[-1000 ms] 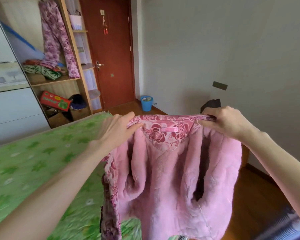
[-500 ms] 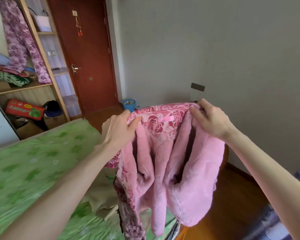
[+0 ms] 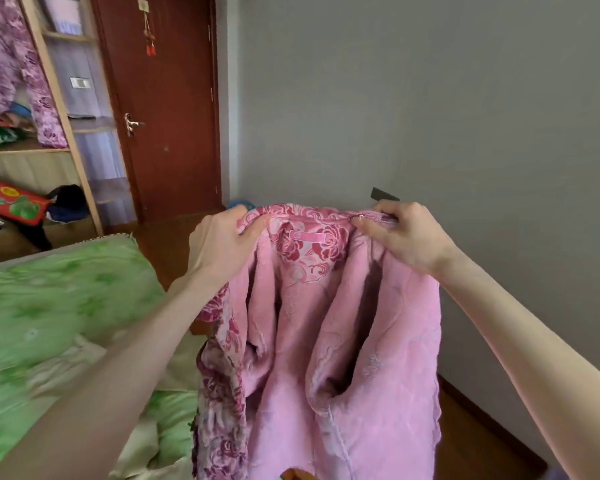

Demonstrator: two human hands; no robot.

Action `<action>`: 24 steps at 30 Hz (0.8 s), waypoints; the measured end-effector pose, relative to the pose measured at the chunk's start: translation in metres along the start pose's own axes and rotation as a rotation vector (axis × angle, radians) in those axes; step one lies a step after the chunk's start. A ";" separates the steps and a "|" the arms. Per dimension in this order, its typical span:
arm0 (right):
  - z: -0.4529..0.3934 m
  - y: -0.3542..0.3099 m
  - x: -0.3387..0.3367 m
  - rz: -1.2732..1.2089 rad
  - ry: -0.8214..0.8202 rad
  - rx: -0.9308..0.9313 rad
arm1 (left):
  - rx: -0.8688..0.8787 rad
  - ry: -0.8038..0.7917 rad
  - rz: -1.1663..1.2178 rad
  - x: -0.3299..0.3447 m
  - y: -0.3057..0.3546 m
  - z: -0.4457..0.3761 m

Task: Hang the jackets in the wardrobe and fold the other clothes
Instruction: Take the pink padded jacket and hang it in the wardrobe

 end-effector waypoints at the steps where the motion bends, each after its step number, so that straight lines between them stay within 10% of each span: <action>1: -0.010 0.010 0.000 0.011 -0.002 -0.007 | 0.002 0.012 -0.003 0.008 0.003 -0.008; 24: -0.276 0.156 0.100 -0.214 -0.021 -0.323 | -0.106 0.247 -0.434 0.151 -0.017 -0.167</action>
Point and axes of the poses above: each hand's wrist, its own z-axis away from the middle knuckle, its own x-axis out of the palm, y = z × x, the point moved 10 cm from there along -z, towards the middle knuckle, and after that the axes turned 9 degrees about z, right-handed, at the moved point
